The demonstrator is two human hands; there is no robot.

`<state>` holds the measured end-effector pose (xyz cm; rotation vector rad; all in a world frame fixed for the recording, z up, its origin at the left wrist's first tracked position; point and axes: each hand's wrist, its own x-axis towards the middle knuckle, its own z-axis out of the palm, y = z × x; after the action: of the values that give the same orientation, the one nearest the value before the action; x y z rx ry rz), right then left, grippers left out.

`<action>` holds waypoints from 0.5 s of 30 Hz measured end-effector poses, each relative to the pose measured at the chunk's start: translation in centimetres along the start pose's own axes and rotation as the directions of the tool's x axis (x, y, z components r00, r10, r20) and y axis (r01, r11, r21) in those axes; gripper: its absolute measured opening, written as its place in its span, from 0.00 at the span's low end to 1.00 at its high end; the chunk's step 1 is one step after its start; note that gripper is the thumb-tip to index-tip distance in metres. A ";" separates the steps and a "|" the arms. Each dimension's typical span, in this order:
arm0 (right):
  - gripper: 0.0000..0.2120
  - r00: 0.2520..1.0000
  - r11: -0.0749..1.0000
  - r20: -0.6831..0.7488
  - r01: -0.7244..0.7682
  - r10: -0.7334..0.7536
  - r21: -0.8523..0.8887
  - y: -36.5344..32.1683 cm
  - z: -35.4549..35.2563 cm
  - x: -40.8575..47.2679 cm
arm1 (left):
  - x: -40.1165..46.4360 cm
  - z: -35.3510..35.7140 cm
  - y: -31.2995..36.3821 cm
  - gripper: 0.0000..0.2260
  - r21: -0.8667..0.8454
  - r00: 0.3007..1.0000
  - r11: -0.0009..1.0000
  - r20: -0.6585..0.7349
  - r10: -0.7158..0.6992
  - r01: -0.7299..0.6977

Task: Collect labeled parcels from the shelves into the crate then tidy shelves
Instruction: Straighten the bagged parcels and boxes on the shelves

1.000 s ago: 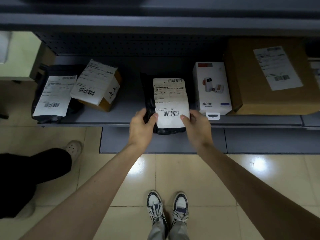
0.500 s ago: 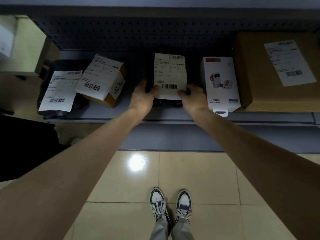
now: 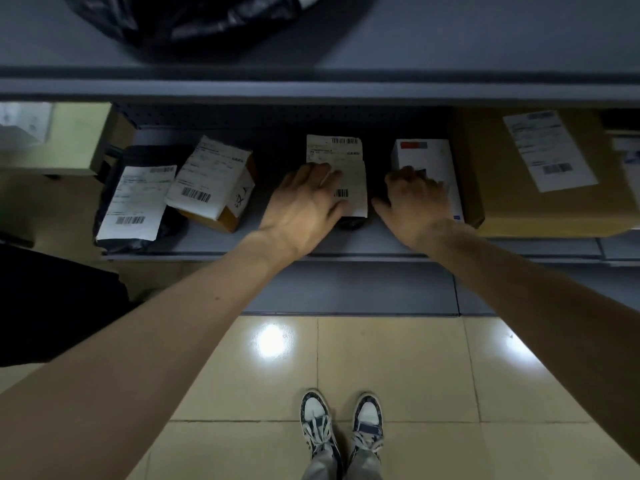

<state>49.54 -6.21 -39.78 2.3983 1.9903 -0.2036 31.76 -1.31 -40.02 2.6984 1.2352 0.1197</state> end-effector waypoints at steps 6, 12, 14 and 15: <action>0.21 0.997 0.998 0.048 -0.050 0.052 -0.038 4.1 -2.2 -2.4 | 0.7 -0.2 4.6 0.22 0.031 0.995 0.995 0.023 0.094 -0.095; 0.14 0.989 0.993 0.100 -0.116 0.111 0.038 7.5 -1.4 -5.1 | 1.9 2.7 9.3 0.22 -0.007 0.987 0.989 0.070 0.145 -0.145; 0.14 0.990 0.993 0.101 -0.100 0.094 0.056 7.6 -0.9 -5.9 | 2.2 4.0 10.6 0.23 -0.018 0.986 0.990 0.086 0.141 -0.140; 0.13 0.993 0.994 0.084 -0.090 0.085 0.059 7.5 -0.7 -6.1 | 2.2 4.5 11.2 0.23 -0.021 0.986 0.990 0.091 0.139 -0.137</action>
<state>55.89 -13.57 -38.96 2.4651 1.8680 -0.3614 42.18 -7.41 -42.34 2.7414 1.0177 0.0209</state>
